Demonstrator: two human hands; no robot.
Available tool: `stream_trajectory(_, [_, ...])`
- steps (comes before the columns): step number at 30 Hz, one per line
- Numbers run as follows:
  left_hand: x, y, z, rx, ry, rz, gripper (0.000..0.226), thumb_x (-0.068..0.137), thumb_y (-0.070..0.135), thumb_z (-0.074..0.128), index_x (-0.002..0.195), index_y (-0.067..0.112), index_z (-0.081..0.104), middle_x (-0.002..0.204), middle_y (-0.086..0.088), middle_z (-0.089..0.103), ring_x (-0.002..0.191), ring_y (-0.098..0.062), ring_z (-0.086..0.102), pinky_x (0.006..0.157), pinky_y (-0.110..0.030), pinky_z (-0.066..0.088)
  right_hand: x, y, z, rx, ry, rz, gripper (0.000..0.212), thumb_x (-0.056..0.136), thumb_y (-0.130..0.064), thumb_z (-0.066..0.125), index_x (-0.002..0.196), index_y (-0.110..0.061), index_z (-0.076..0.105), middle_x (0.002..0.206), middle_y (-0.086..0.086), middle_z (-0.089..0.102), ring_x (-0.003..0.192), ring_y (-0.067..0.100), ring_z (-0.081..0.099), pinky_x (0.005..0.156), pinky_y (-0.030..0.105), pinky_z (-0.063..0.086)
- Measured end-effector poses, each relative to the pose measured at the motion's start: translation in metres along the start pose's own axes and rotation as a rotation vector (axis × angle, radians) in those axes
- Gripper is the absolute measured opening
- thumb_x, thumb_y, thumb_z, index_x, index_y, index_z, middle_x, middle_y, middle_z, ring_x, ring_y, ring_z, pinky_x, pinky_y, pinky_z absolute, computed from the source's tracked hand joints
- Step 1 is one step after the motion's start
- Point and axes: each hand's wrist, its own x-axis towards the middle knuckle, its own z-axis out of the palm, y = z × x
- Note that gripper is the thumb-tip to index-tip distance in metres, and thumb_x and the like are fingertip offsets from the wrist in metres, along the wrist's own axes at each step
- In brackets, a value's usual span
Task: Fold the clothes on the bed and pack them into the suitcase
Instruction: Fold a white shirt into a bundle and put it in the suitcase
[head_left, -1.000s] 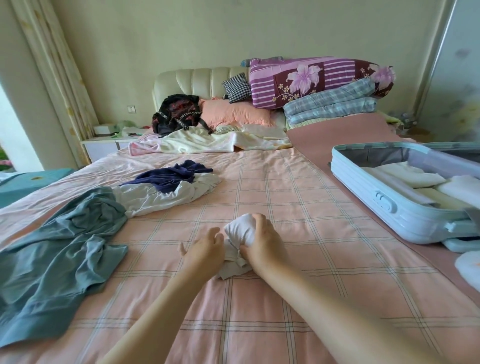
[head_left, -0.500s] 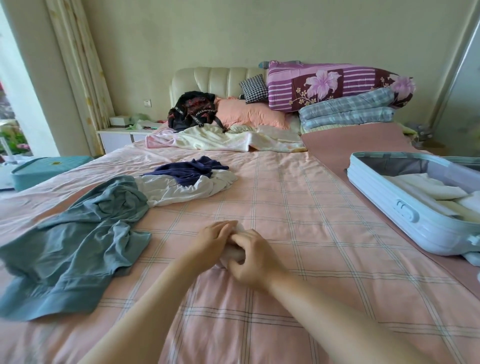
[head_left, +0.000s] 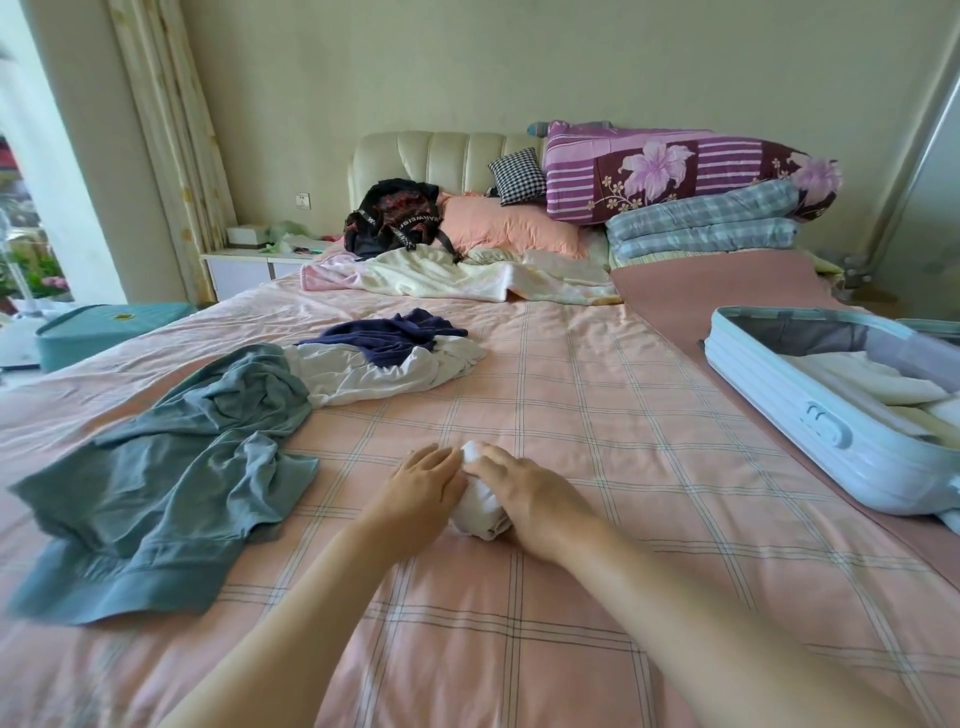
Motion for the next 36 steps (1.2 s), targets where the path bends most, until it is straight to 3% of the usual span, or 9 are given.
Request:
stream_trajectory(4, [0.002,0.024,-0.007,-0.085,0.083,0.115,0.052,0.104,0.037,0.042,0.153,0.019,0.035,0.162,0.007,0.022,0.151,-0.008,0.008,0.118,-0.02,0.005,-0.016,0.036,-0.021,0.27,0.006,-0.01,0.054,0.078,-0.005,0.069,0.126,-0.024,0.052,0.134,-0.003,0.055,0.113,0.019,0.059,0.092,0.034,0.049])
stream_trajectory(8, [0.014,0.052,0.006,-0.143,0.105,0.249,0.05,0.106,0.035,0.04,0.154,0.025,0.031,0.159,0.01,0.029,0.149,-0.004,0.015,0.123,-0.024,0.012,-0.03,0.063,-0.029,0.3,0.056,0.016,0.045,0.075,-0.001,0.068,0.113,-0.023,0.057,0.111,-0.006,0.056,0.098,0.013,0.058,0.084,0.035,0.051])
stream_trajectory(12, [0.022,0.067,0.023,-0.051,0.049,0.258,0.061,0.105,0.04,0.035,0.158,0.015,0.017,0.163,0.0,0.02,0.151,-0.01,0.009,0.124,-0.028,0.011,-0.039,0.07,-0.03,0.07,-0.005,0.106,0.061,0.079,-0.007,0.062,0.133,-0.031,0.046,0.127,-0.009,0.046,0.116,0.018,0.053,0.091,0.036,0.05])
stream_trajectory(16, [0.026,0.065,0.027,0.131,-0.006,0.296,0.084,0.095,0.051,0.047,0.158,0.009,0.011,0.165,-0.002,0.011,0.152,-0.014,0.003,0.124,-0.03,0.013,-0.039,0.047,-0.031,-0.055,-0.142,0.248,0.091,0.079,-0.061,0.063,0.151,-0.019,0.026,0.166,0.011,0.005,0.153,0.024,0.012,0.116,0.046,0.03])
stream_trajectory(18, [0.027,0.068,0.024,0.149,-0.021,0.284,0.083,0.097,0.04,0.054,0.158,0.008,0.008,0.166,-0.003,0.007,0.153,-0.015,0.0,0.124,-0.029,0.01,-0.033,0.033,-0.029,-0.199,-0.131,0.277,0.094,0.081,-0.066,0.056,0.151,-0.012,0.025,0.167,0.015,-0.006,0.154,0.027,0.007,0.115,0.05,0.03])
stream_trajectory(22, [0.033,0.064,0.03,0.138,0.017,0.284,0.08,0.097,0.037,0.057,0.157,0.008,0.013,0.164,-0.006,0.016,0.152,-0.017,0.011,0.123,-0.026,0.014,-0.018,0.022,-0.009,-0.188,-0.07,0.36,0.09,0.081,-0.048,0.073,0.147,-0.009,0.026,0.153,0.018,0.025,0.137,0.033,0.032,0.105,0.043,0.043])
stream_trajectory(28, [0.036,0.063,0.022,-0.167,0.029,0.303,0.081,0.082,0.024,0.066,0.154,0.012,0.03,0.154,0.009,0.029,0.145,-0.006,0.024,0.112,-0.004,0.01,-0.002,0.046,0.003,-0.128,0.005,0.322,0.066,0.085,-0.03,0.073,0.138,-0.013,0.038,0.13,0.009,0.048,0.121,0.031,0.045,0.09,0.042,0.051])
stream_trajectory(34, [0.041,0.065,0.011,-0.682,0.177,-0.052,0.037,0.095,0.018,0.06,0.132,0.02,0.059,0.131,0.009,0.056,0.129,-0.01,0.049,0.108,-0.028,0.038,-0.015,0.065,-0.003,-0.136,0.123,0.2,0.078,0.073,-0.045,0.081,0.137,-0.013,0.049,0.12,0.01,0.057,0.112,0.032,0.053,0.077,0.047,0.057])
stream_trajectory(36, [0.043,0.076,0.003,-0.853,0.145,-0.141,0.056,0.092,0.023,0.069,0.143,0.018,0.046,0.138,0.008,0.048,0.132,-0.008,0.042,0.106,-0.028,0.036,-0.025,0.07,-0.014,-0.127,0.246,0.172,0.066,0.075,-0.031,0.08,0.133,-0.013,0.054,0.114,0.009,0.059,0.105,0.033,0.057,0.067,0.046,0.057])
